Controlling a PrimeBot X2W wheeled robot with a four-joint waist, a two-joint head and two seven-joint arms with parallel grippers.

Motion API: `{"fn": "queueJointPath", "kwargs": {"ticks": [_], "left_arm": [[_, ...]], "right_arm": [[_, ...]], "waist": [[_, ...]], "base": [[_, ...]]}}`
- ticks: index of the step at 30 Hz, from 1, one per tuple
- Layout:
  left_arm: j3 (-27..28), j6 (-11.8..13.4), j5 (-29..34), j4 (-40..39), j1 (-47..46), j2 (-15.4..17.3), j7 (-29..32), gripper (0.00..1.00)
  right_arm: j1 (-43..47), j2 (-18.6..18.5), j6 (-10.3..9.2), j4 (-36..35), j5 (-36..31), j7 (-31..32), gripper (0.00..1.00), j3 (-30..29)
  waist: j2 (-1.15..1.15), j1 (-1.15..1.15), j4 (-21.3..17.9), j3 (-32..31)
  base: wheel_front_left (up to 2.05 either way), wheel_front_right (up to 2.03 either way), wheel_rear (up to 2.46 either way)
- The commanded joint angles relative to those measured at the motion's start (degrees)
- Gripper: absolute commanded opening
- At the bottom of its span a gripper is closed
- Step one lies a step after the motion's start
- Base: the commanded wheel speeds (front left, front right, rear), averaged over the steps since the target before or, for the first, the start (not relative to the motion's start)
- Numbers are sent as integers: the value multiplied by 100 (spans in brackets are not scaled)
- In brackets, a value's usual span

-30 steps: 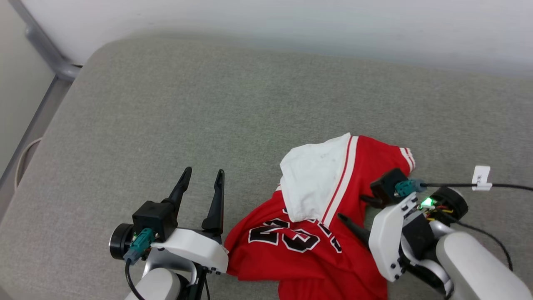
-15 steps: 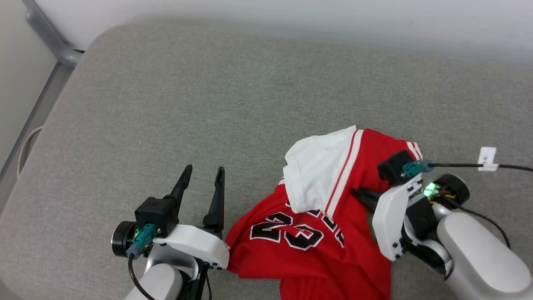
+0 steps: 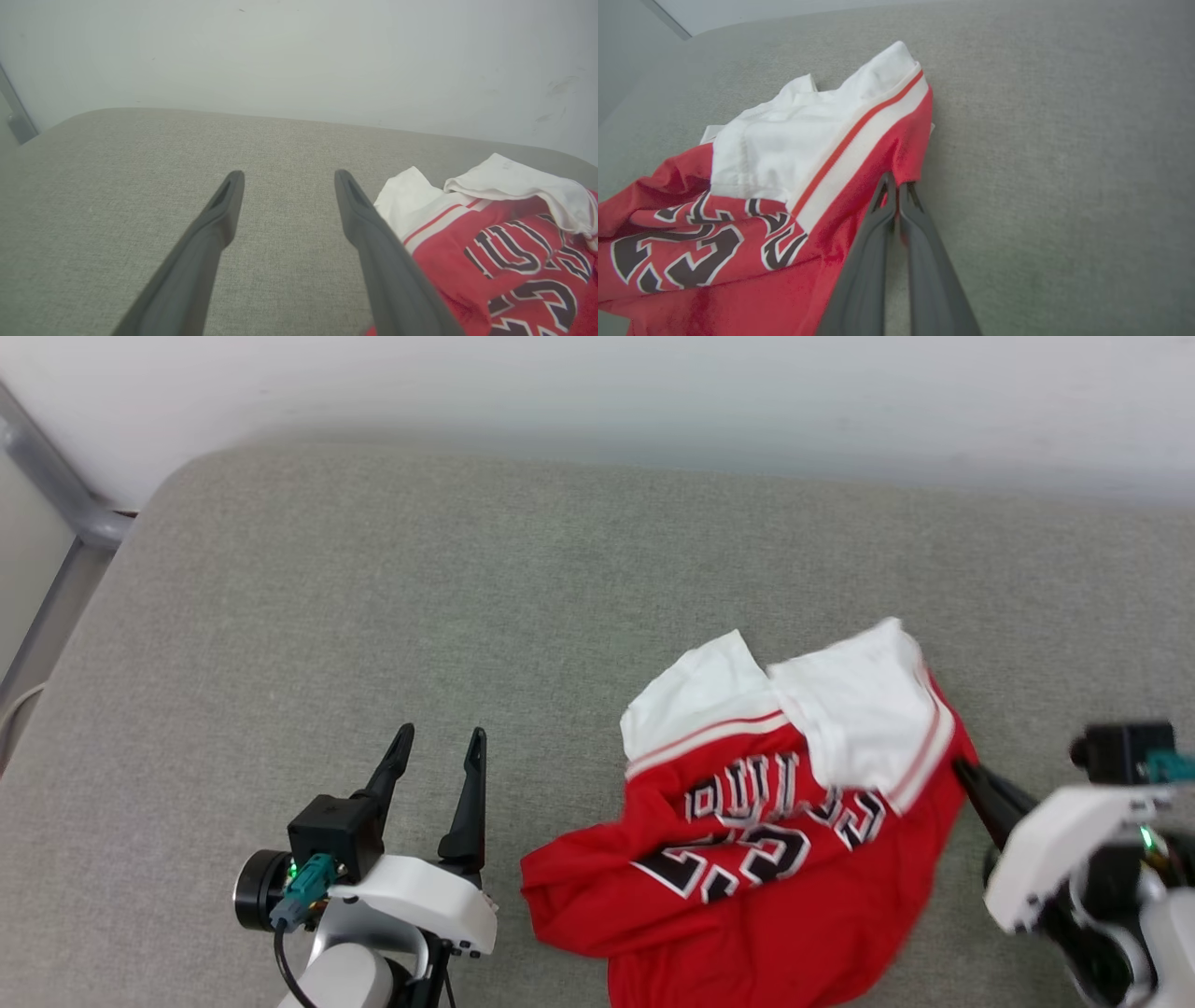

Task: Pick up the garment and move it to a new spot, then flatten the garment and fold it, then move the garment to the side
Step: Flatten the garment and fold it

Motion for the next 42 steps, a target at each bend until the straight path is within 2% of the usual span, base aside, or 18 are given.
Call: {"fn": "queueJointPath", "kwargs": {"ticks": [1, 6, 8, 10, 11, 12, 13, 19, 22, 24, 27, 31, 36, 42], "left_arm": [[4, 15, -32, -2, 49, 20, 8, 100], [-4, 34, -68, -31, 130, 91, 88, 100], [3, 59, -90, -46, 153, 112, 122, 100], [6, 69, -91, -52, 172, 123, 132, 100], [6, 78, -88, -58, 187, 126, 148, 100], [7, 79, -96, -62, 200, 128, 162, 100], [5, 88, -104, -69, 214, 135, 164, 100], [6, 119, -145, -66, 256, 181, 199, 100], [18, 132, -148, -71, 314, 199, 205, 100], [26, 154, -171, -82, 334, 203, 203, 100], [33, 189, -188, -103, 359, 206, 201, 100], [29, 197, -191, -134, 325, 209, 205, 100], [7, 178, -211, -135, 249, 160, 181, 100], [-43, 134, -217, -74, 124, 71, 138, 100]], "right_arm": [[344, 163, -6, 107, 32, -65, 0, -310], [1133, 708, -6, 417, 250, -240, 0, -1251], [1342, 923, -8, 518, 353, -241, 0, -1426], [1437, 958, -8, 543, 318, -265, 0, -1458], [1489, 1016, -8, 551, 325, -279, 14, -1473], [1516, 1079, -8, 522, 358, -334, 38, -1483], [1541, 1080, -8, 472, 313, -419, 100, -1487], [1531, 1080, -5, -181, -278, -1403, 100, -1377], [1663, 1117, -5, -559, -565, -1589, 100, -1291], [1736, 1134, -5, -774, -705, -1459, 100, -1241], [1802, 982, -5, -1034, -867, -945, 100, -1149], [1525, 572, -5, -1372, -1068, 117, 100, -887], [1033, -61, -5, -1710, -1012, 1381, 100, -191], [407, -629, -5, -1653, -988, 2286, 100, 636]], "waist": [[0, 0, -64, -55], [0, 0, -184, -105], [0, 0, -228, -125], [0, 0, -247, -126], [0, 0, -261, -127], [0, 0, -276, -135], [0, 0, -289, -142], [0, 0, -335, -257], [0, 0, -352, -325], [0, 0, -363, -368], [0, 0, -380, -415], [0, 0, -386, -394], [0, 0, -301, -265], [0, 0, -134, -72]], "base": [[0, 0, 0], [0, 0, 0], [0, 0, 0], [0, 0, 0], [0, 0, 0], [0, 0, 0], [0, 0, 0], [0, 0, 0], [0, 0, 0], [0, 0, 0], [0, 0, 0], [0, 0, 0], [0, 0, 0], [0, 0, 0]]}}
